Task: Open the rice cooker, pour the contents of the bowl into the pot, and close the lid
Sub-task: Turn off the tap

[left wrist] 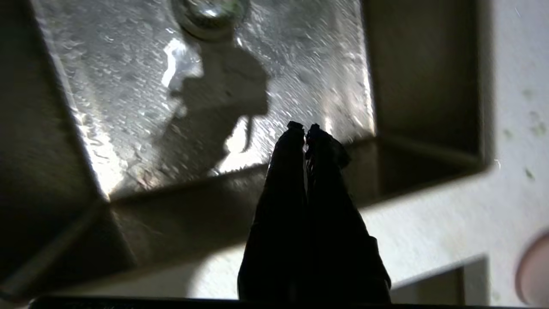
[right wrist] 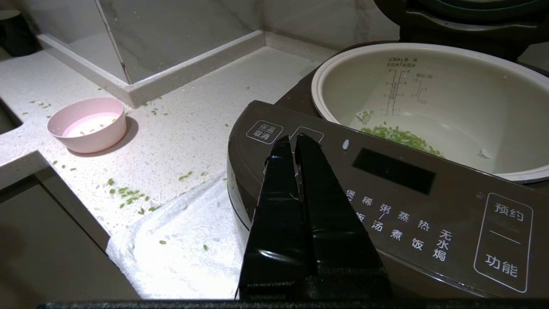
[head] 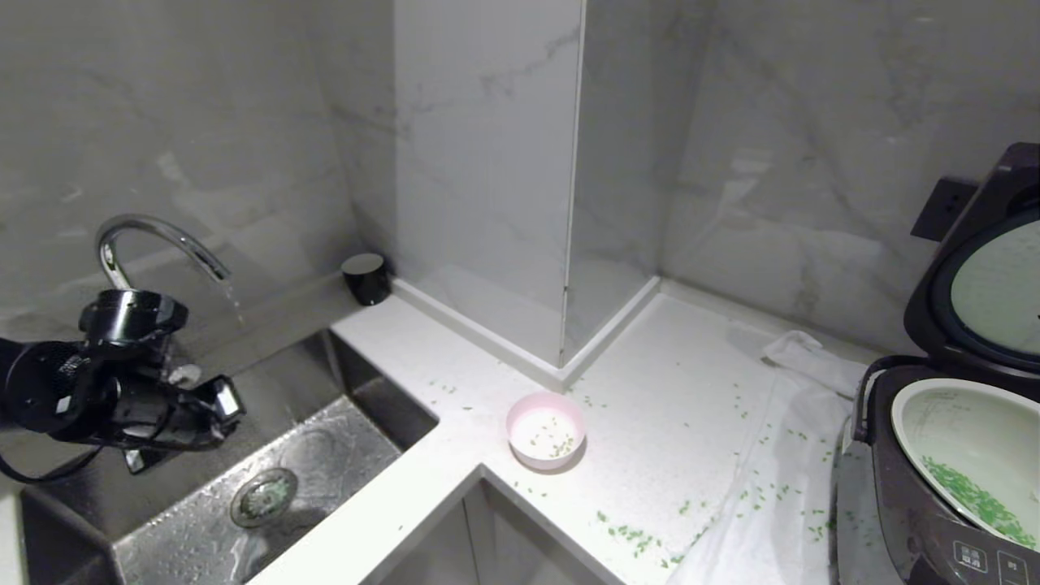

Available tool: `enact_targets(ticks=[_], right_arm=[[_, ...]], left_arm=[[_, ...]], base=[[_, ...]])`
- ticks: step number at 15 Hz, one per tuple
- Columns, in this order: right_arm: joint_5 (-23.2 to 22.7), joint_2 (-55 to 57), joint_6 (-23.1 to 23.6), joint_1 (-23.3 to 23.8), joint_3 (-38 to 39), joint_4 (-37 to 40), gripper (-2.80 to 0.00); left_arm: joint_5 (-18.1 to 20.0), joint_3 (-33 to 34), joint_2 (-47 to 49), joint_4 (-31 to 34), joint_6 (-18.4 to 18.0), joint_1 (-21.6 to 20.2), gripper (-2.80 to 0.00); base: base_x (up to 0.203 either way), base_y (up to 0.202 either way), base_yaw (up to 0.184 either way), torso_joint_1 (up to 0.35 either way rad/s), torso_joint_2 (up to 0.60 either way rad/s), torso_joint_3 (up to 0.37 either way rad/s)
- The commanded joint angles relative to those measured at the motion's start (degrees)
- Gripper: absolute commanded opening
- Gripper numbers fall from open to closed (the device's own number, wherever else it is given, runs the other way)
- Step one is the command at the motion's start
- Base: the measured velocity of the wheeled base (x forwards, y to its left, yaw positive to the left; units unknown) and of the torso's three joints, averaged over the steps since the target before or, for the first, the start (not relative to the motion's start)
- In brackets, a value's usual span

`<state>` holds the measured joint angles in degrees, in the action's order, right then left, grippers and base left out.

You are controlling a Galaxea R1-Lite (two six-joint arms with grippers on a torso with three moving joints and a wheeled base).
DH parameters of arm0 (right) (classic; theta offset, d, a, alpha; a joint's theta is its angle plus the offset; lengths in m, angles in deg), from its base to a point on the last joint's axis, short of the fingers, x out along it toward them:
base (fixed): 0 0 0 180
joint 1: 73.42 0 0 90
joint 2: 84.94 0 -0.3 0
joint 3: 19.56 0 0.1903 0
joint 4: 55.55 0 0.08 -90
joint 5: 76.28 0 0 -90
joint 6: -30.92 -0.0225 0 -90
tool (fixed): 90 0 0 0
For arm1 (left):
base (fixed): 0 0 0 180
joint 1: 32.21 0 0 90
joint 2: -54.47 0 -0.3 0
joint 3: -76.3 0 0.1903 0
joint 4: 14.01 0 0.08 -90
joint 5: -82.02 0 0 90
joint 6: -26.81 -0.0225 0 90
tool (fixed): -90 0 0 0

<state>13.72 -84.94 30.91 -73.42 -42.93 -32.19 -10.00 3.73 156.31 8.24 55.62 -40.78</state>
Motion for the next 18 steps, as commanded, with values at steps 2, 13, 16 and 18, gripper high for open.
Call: enact_targets(ticks=[2,13,16,18], right_arm=[[0.00,0.00,0.02,0.00,0.09,0.00,-2.80],[0.00,0.00,0.01,0.00,0.09,0.00,-2.80],[0.00,0.00,0.02,0.00,0.09,0.00,-2.80],[0.00,0.00,-0.07,0.00,0.09,0.00,-2.80]], left_arm=[[-0.10,-3.74,8.88,-4.32,-3.73,-10.90,-2.80],[-5.98,-26.05,24.64,-3.61,-5.53,-17.15,-2.80],[-8.38,-30.48,27.05,-3.64,-5.36,-17.36,-2.80],[-8.78,-33.27,28.48,-3.69,-5.21,-17.61,-2.80]], base=[[0.000,0.000,0.000,0.000,0.00,0.000],[0.000,0.000,0.000,0.000,0.00,0.000],[0.000,0.000,0.000,0.000,0.00,0.000],[0.000,0.000,0.000,0.000,0.00,0.000]])
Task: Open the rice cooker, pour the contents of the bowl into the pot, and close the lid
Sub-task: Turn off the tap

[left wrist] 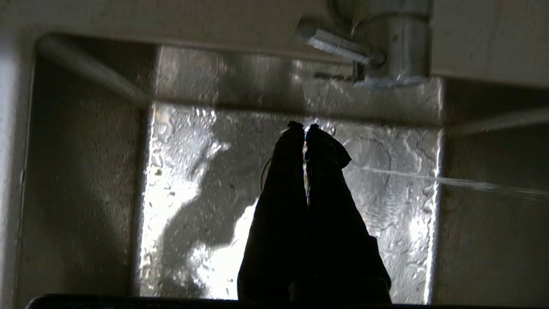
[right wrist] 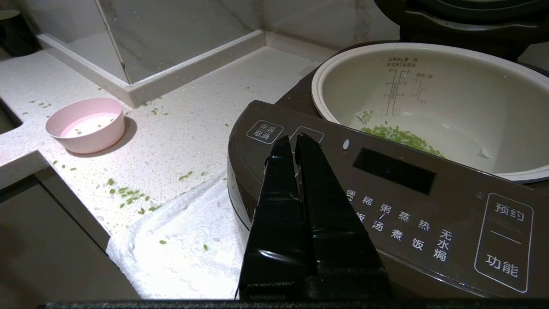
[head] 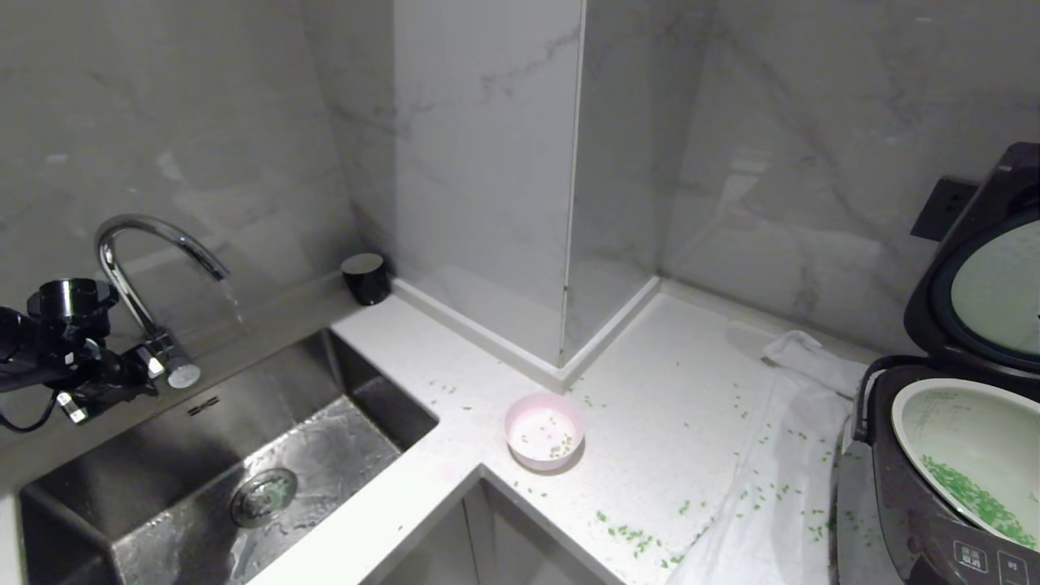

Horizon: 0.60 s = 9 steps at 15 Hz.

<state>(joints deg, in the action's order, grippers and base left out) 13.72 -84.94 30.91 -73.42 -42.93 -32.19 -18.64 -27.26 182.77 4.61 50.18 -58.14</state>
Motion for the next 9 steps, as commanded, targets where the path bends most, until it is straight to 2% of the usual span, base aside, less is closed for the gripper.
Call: enact_targets(ticks=[1,4,9], right_arm=[[0.00,0.00,0.01,0.00,0.09,0.00,-2.80],[0.00,0.00,-0.01,0.00,0.09,0.00,-2.80],[0.00,0.00,0.02,0.00,0.09,0.00,-2.80]], left_arm=[[-0.46,-3.42,2.83,-0.02,0.33,-0.43,-2.80],[-3.76,-5.85,4.29,-0.01,0.75,-0.78,-2.80],[-3.94,-8.04,4.33,-0.01,2.03,-1.14,-2.80]], base=[[0.000,0.000,0.000,0.000,0.00,0.000],[0.000,0.000,0.000,0.000,0.00,0.000],[0.000,0.000,0.000,0.000,0.00,0.000]])
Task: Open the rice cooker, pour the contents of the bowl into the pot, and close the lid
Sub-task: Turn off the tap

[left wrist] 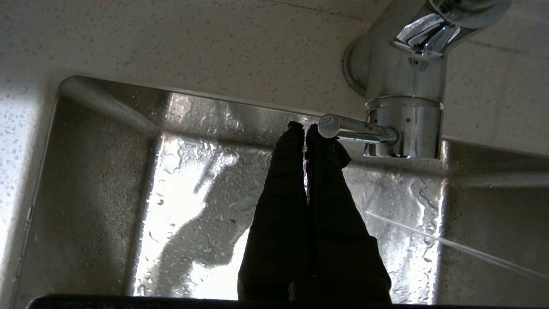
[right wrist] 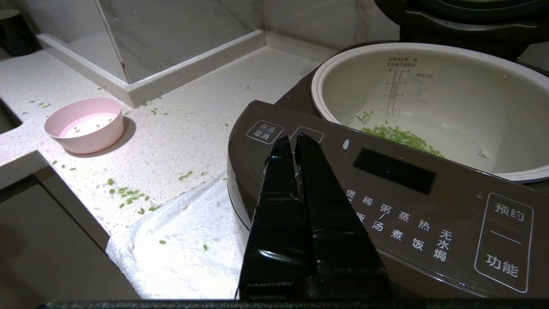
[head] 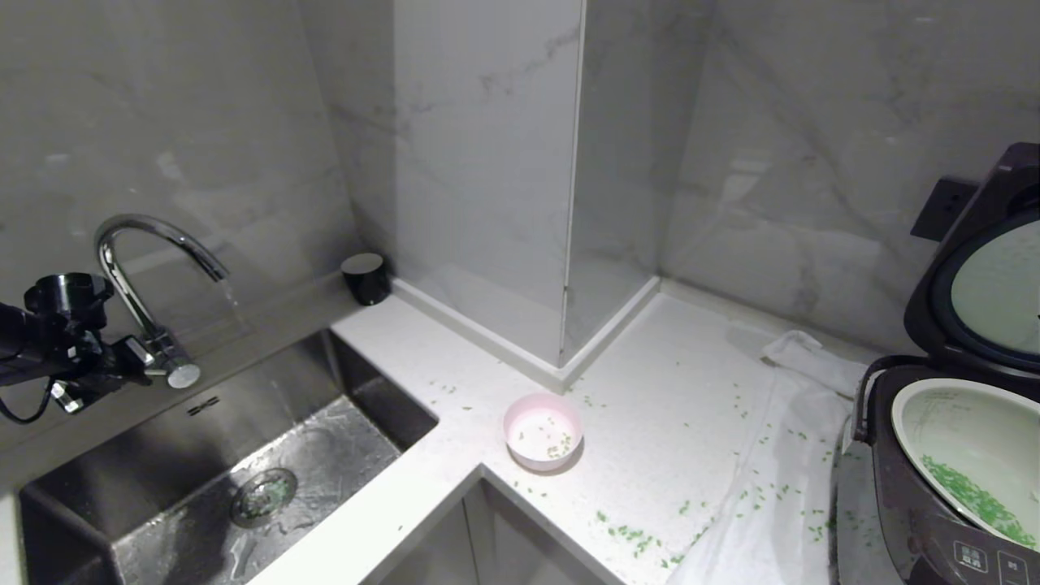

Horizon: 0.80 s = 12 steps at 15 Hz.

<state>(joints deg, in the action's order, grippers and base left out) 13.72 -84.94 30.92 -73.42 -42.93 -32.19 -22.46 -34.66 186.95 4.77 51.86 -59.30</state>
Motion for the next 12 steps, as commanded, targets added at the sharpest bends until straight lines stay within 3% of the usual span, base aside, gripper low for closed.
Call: enact_targets(ticks=[1,9,12], right_arm=[[0.00,0.00,0.00,0.00,0.09,0.00,-2.80],[0.00,0.00,-0.01,0.00,0.09,0.00,-2.80],[0.00,0.00,0.00,0.00,0.09,0.00,-2.80]], left_arm=[[-0.11,-0.82,0.12,-0.16,0.43,0.02,-2.80],[-0.90,-2.32,0.59,-0.16,2.02,0.19,-2.80],[-0.70,-0.07,-1.31,0.34,2.44,0.19,-2.80]], base=[[0.000,0.000,0.000,0.000,0.00,0.000],[0.000,0.000,0.000,0.000,0.00,0.000],[0.000,0.000,0.000,0.000,0.00,0.000]])
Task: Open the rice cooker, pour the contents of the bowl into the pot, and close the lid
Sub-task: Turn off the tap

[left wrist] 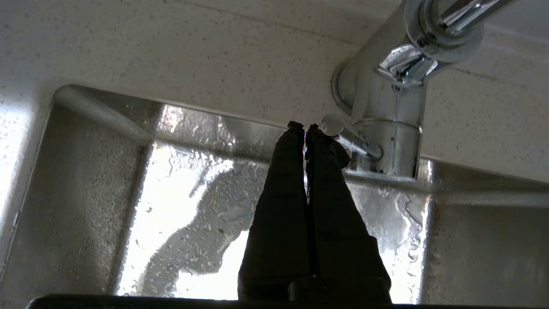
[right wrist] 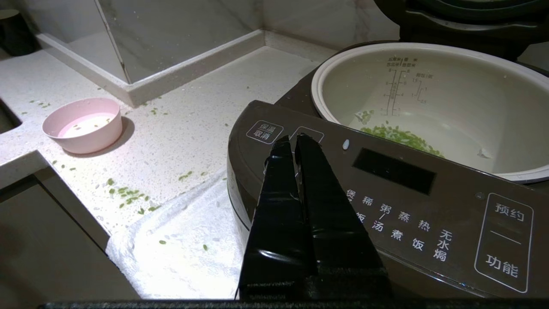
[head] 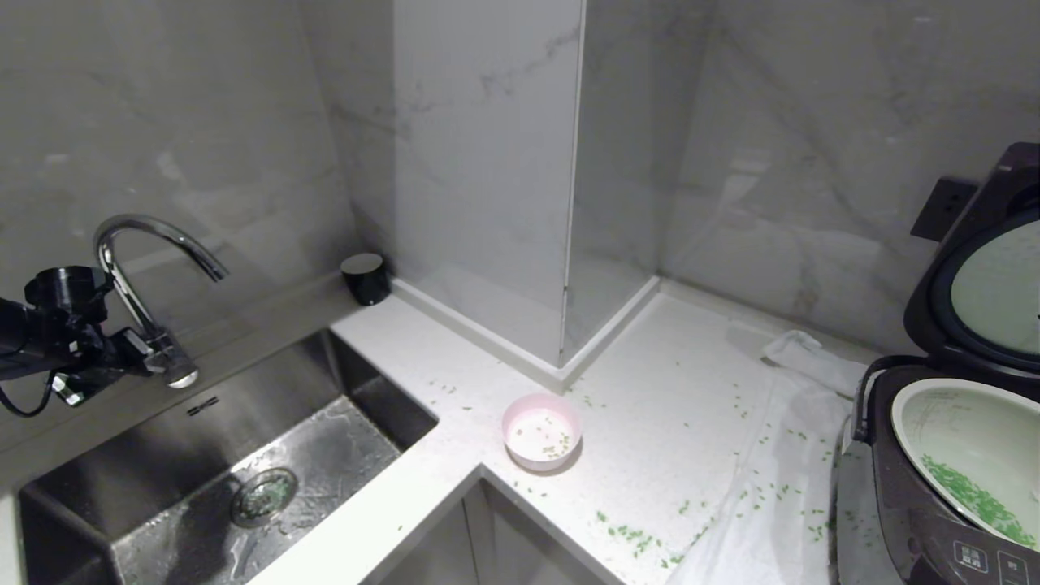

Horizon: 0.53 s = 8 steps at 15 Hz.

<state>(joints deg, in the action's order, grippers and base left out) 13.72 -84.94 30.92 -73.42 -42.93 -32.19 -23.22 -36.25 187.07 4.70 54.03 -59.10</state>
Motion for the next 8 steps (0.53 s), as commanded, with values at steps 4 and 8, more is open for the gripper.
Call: enact_targets(ticks=[4,8], right_arm=[[0.00,0.00,-0.03,0.00,0.09,-0.04,-2.80],[0.00,0.00,-0.01,0.00,0.09,0.00,-2.80]], left_arm=[[6.38,13.83,-10.16,1.81,0.16,0.88,-2.80],[11.58,26.73,-19.98,2.05,-0.13,7.93,-2.80]], base=[[0.000,0.000,0.000,0.000,0.00,0.000],[0.000,0.000,0.000,0.000,0.00,0.000]])
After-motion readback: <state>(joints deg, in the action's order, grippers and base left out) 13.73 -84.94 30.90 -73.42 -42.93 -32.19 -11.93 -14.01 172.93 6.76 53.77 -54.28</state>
